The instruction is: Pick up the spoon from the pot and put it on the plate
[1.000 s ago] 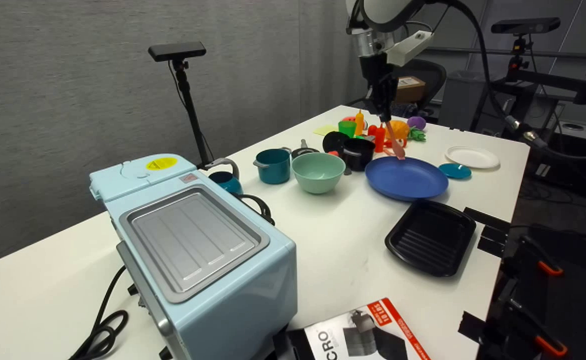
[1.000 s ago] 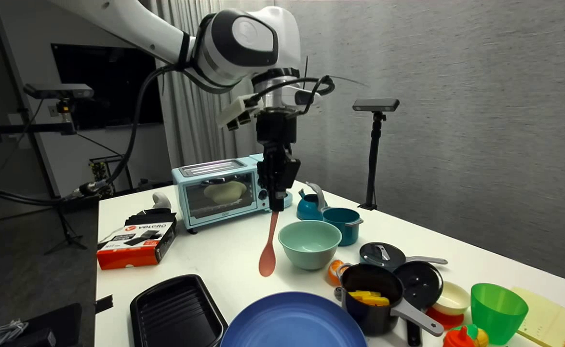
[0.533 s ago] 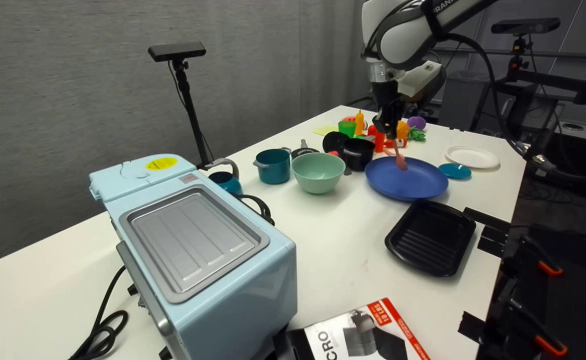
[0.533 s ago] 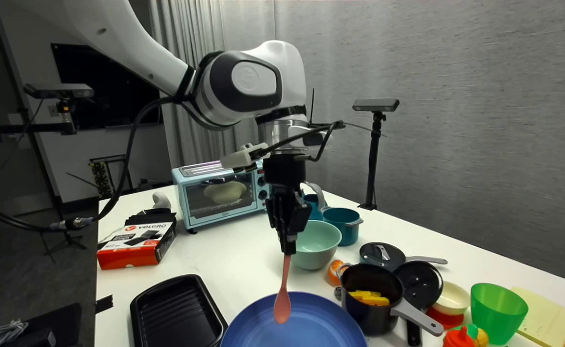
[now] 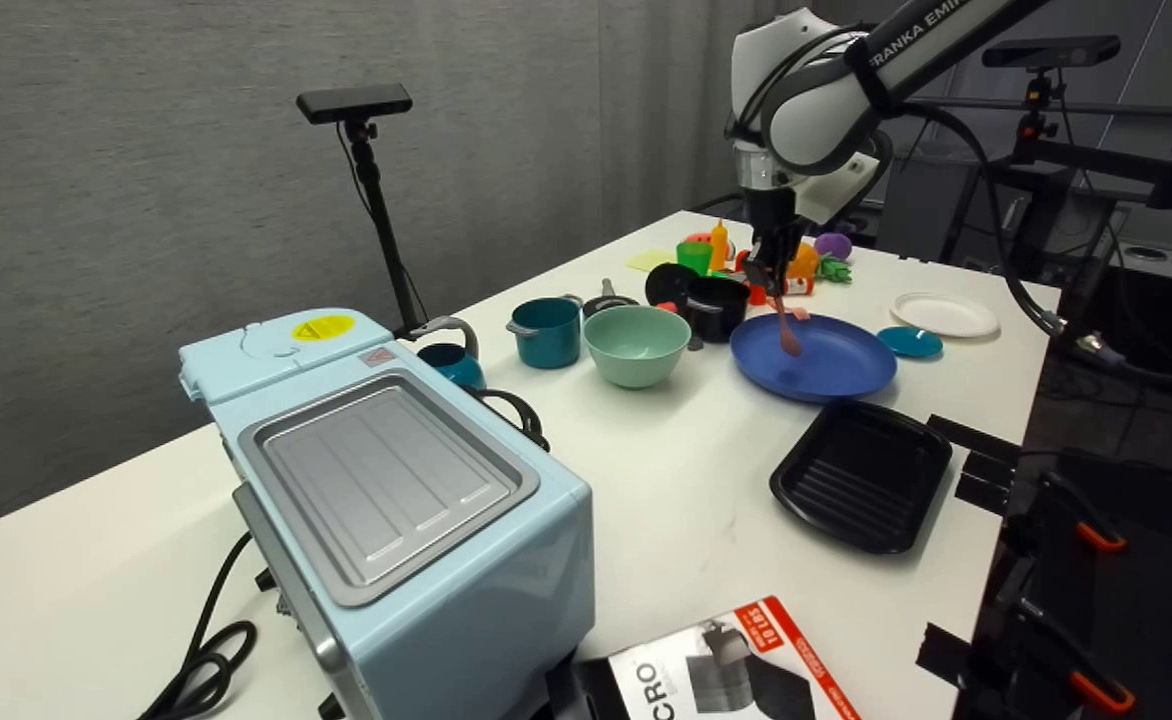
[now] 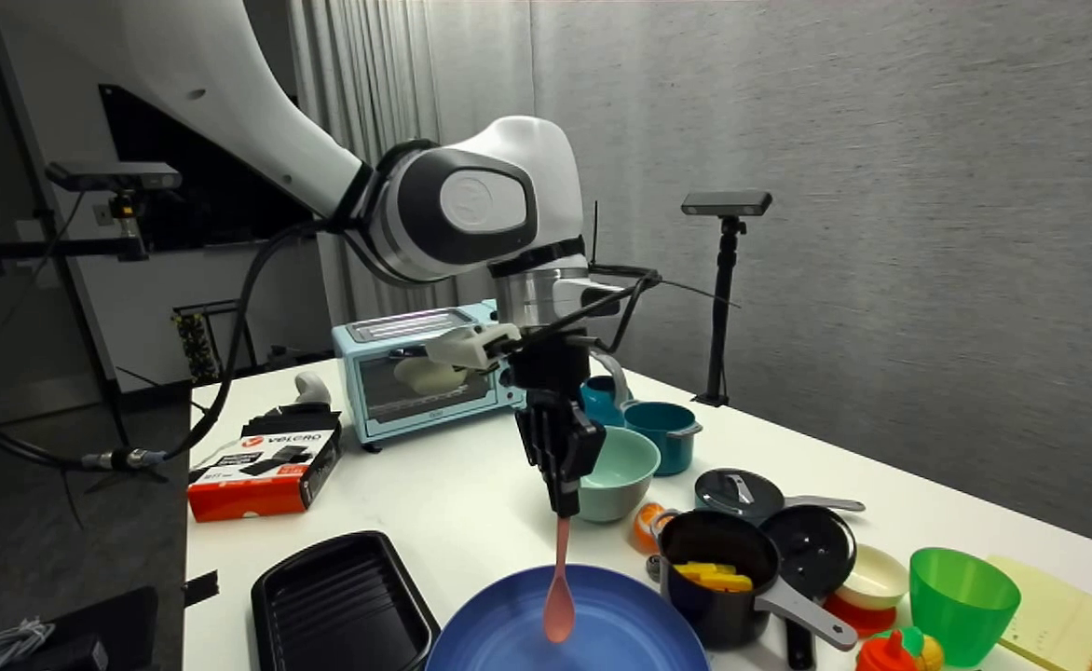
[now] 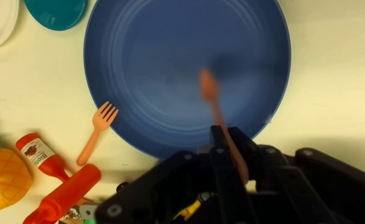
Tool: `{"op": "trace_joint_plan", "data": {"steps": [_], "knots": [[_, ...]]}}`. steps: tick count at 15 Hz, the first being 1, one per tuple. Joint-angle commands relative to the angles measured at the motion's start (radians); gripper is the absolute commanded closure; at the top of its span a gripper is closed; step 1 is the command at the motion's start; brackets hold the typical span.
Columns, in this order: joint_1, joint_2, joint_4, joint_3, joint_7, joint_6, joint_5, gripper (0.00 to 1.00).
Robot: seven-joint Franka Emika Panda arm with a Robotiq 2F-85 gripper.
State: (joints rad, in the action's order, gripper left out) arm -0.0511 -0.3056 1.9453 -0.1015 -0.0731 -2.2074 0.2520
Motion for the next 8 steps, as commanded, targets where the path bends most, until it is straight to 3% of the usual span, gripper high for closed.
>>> {"op": "trace_joint_plan", "data": {"steps": [1,5,6,7,8], "knots": [[-0.027,0.009,0.039,0.011,0.084,-0.058,-0.055,0.97],[-0.033,0.02,0.081,0.001,0.141,-0.063,-0.039,0.97],[-0.038,0.023,0.092,0.0,0.155,-0.06,-0.04,0.64],[-0.043,0.027,0.102,-0.001,0.169,-0.064,-0.04,0.63],[-0.05,0.031,0.111,-0.002,0.184,-0.064,-0.045,0.56]]}}
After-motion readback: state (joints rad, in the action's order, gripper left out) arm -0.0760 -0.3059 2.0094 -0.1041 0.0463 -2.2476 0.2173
